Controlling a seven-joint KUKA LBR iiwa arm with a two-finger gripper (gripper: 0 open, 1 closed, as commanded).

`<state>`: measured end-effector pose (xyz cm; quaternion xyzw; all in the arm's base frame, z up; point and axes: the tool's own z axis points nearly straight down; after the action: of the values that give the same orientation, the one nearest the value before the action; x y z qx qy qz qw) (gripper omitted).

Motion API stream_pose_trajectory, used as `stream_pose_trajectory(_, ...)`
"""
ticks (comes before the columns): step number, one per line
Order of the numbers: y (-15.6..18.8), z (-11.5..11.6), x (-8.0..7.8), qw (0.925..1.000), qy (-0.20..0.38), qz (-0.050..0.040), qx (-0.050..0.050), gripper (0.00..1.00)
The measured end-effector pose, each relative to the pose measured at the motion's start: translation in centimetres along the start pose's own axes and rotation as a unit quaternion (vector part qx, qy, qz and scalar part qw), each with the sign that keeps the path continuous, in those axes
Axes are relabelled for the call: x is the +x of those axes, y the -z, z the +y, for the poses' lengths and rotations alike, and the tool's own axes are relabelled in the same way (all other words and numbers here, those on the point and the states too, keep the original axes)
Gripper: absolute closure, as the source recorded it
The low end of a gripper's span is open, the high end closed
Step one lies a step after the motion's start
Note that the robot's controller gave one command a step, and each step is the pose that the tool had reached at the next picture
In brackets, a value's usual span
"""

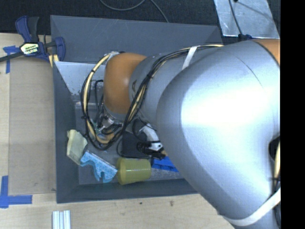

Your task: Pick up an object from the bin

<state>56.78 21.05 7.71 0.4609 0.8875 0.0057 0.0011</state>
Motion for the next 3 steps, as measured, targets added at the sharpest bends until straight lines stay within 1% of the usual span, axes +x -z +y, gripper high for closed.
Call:
stream_pose_trajectory(1, 0.5, -0.1, 0.0, 1.0000, 0.009, -0.0006, 0.002, 1.00)
stream_pose_trajectory(2, 1.9, -0.3, 0.0, 0.9996, 0.029, -0.0008, 0.004, 1.00)
stream_pose_trajectory(3, 3.3, -0.1, -0.1, 0.9994, 0.035, -0.0014, 0.001, 1.00)
